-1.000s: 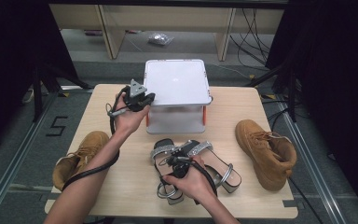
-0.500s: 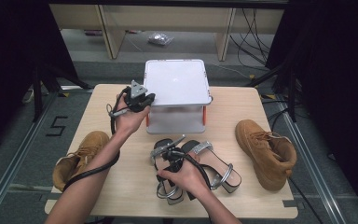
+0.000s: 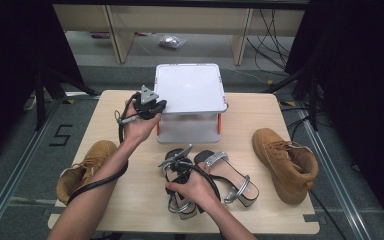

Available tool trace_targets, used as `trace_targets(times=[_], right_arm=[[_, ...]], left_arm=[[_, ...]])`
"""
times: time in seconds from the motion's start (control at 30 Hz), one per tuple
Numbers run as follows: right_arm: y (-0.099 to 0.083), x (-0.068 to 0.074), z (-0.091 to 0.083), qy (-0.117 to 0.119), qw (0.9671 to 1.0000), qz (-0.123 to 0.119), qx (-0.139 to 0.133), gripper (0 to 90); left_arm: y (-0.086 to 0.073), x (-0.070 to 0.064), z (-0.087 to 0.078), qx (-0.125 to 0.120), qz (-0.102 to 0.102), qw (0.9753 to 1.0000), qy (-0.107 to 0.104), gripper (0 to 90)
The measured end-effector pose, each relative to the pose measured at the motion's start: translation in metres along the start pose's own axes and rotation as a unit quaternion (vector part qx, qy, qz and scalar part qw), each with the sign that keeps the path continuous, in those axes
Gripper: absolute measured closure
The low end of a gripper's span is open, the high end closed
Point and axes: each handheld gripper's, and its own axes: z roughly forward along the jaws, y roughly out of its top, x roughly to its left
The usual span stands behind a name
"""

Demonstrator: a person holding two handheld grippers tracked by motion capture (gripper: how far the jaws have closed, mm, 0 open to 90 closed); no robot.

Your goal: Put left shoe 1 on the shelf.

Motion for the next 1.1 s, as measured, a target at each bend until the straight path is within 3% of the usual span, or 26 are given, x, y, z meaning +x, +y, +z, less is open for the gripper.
trace_targets(times=[0.03, 0.33, 0.6, 0.77, 0.8, 0.83, 0.87, 1.1], right_arm=[[0.003, -0.002, 0.006, 0.003, 0.9999, -0.003, 0.016, 31.1], [0.009, -0.003, 0.010, 0.015, 0.9992, 0.000, 0.037, 36.8], [0.008, -0.021, 0.004, 0.075, 0.9964, 0.031, 0.024, 40.7], [0.010, -0.022, 0.003, 0.085, 0.9958, 0.035, 0.002, 42.4], [0.013, -0.025, 0.000, 0.086, 0.9961, 0.015, -0.006, 42.6], [0.013, -0.023, -0.001, 0.085, 0.9957, 0.036, -0.007, 42.7], [0.013, -0.023, -0.001, 0.083, 0.9956, 0.041, -0.014, 42.8], [0.021, -0.029, -0.009, 0.081, 0.9944, 0.052, -0.041, 42.9]], left_arm=[[0.000, 0.000, 0.000, 0.000, 0.000, 1.0000, 0.000, 89.9], [0.001, 0.001, 0.000, 0.003, -0.002, 1.0000, -0.003, 89.9], [0.001, 0.003, 0.000, 0.006, -0.004, 0.9999, -0.008, 89.9], [0.001, 0.004, 0.000, 0.005, -0.006, 0.9999, -0.011, 89.9], [0.001, 0.004, 0.000, 0.006, -0.005, 0.9999, -0.011, 89.9], [0.001, 0.004, 0.000, 0.006, -0.004, 0.9999, -0.011, 89.9], [0.001, 0.004, 0.000, 0.006, -0.003, 0.9999, -0.010, 89.9], [0.001, 0.003, 0.000, 0.005, -0.002, 0.9999, -0.009, 89.9]])
